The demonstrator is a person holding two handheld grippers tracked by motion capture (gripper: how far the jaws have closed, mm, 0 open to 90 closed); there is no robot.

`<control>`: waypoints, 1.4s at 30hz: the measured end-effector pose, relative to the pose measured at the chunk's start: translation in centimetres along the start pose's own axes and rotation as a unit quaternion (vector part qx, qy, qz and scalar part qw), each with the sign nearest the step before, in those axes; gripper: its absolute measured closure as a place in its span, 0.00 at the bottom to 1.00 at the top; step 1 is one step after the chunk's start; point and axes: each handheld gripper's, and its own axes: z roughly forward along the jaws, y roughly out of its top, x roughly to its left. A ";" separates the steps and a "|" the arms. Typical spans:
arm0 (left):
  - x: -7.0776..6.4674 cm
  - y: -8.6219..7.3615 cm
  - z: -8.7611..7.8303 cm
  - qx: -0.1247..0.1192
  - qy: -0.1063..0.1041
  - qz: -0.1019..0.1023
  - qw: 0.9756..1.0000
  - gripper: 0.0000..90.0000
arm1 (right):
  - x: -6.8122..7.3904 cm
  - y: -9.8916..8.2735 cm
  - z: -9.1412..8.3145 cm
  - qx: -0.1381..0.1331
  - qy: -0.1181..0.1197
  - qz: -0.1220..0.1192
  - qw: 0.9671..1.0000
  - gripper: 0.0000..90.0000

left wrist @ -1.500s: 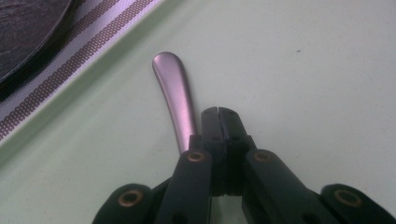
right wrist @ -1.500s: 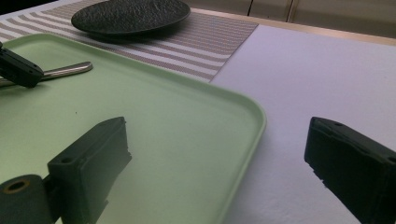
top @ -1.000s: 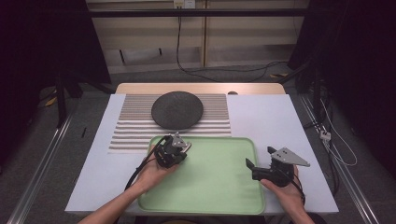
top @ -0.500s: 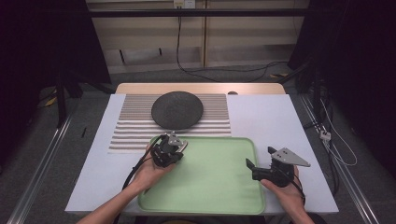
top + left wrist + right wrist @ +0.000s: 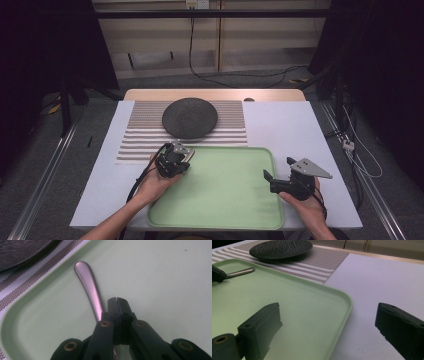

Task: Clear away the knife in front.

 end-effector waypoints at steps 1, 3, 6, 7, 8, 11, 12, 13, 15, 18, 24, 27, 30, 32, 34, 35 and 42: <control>0.1 -0.1 0.0 -0.001 0.000 -0.003 1.000 1.00 | 0.0 0.0 0.0 0.000 0.000 0.000 1.000 0.07; 0.2 -0.1 -0.2 0.004 0.001 -0.003 1.000 1.00 | 0.0 0.0 0.0 0.000 -0.001 0.000 1.000 0.07; 0.4 -0.2 -0.2 0.005 -0.001 -0.005 1.000 1.00 | 0.0 0.0 0.1 0.001 -0.001 -0.001 1.000 0.07; 0.4 -0.2 -0.2 0.007 -0.002 -0.004 1.000 1.00 | 0.0 0.0 0.1 0.001 -0.002 -0.001 1.000 0.07; 0.4 -0.2 -0.2 0.008 -0.001 -0.003 1.000 1.00 | 0.0 0.0 0.1 0.000 -0.002 -0.001 1.000 0.07; 0.4 -0.1 -0.3 0.012 0.001 0.000 1.000 1.00 | -0.1 0.0 0.0 0.001 -0.002 0.000 1.000 0.07; 0.4 -0.2 -0.3 0.011 0.004 -0.002 1.000 1.00 | -0.1 0.0 0.0 0.001 -0.003 0.000 1.000 0.07; 0.5 -0.1 -0.3 0.014 0.005 0.000 1.000 1.00 | -0.1 0.0 0.1 0.001 -0.003 0.000 1.000 0.07; 0.5 -0.2 -0.4 0.015 0.007 -0.001 1.000 1.00 | -0.1 0.0 0.1 0.001 -0.002 -0.001 1.000 0.07; 0.8 -0.4 -0.5 0.016 0.014 -0.007 1.000 1.00 | -0.1 0.0 0.1 0.001 -0.002 -0.001 1.000 0.07; 1.2 -0.8 -0.8 0.015 0.013 -0.012 1.000 1.00 | -0.1 0.0 0.1 0.001 -0.002 -0.001 1.000 0.07; 1.2 -1.1 -1.0 0.018 0.021 -0.007 1.000 1.00 | -0.1 0.0 0.0 0.001 -0.002 -0.001 1.000 0.07; 1.7 -1.8 -1.5 0.015 0.017 -0.014 1.000 1.00 | -0.1 0.0 0.0 0.000 -0.003 -0.001 1.000 0.07; 1.9 -2.1 -1.8 0.019 0.021 -0.014 0.999 1.00 | -0.1 0.0 0.0 0.000 -0.003 0.001 1.000 0.07; 2.1 -2.4 -1.9 0.016 0.023 -0.019 0.999 1.00 | -0.1 0.0 0.1 0.002 -0.002 -0.001 1.000 0.07; 2.2 -2.5 -2.0 0.016 0.022 -0.022 0.999 1.00 | -0.1 0.0 0.1 0.001 -0.001 -0.002 1.000 0.07; 2.5 -3.3 -2.5 0.011 0.020 -0.033 0.999 1.00 | -0.1 0.0 0.2 0.001 -0.001 0.000 1.000 0.07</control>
